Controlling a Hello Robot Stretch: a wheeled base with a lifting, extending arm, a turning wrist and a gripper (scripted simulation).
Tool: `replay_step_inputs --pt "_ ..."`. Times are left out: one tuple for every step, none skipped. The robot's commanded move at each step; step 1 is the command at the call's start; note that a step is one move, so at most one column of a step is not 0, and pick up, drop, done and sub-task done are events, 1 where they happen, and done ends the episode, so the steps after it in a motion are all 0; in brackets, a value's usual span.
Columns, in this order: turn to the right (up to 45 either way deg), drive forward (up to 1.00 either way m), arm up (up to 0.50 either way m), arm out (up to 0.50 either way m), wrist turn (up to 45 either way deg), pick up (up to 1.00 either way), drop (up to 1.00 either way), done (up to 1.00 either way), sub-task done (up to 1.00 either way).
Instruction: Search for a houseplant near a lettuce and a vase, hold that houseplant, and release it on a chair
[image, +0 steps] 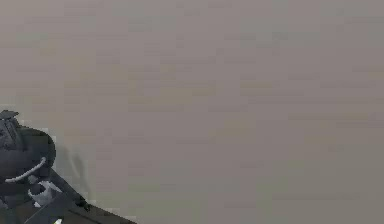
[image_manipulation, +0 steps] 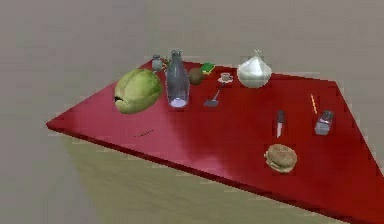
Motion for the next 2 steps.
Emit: replay_step_inputs --pt "-3.0 0.00 0.00 0.00 0.0 0.00 0.00 0.00 0.00" --pt "45.0 0.00 0.00 0.00 0.0 0.00 0.00 0.00 0.00"
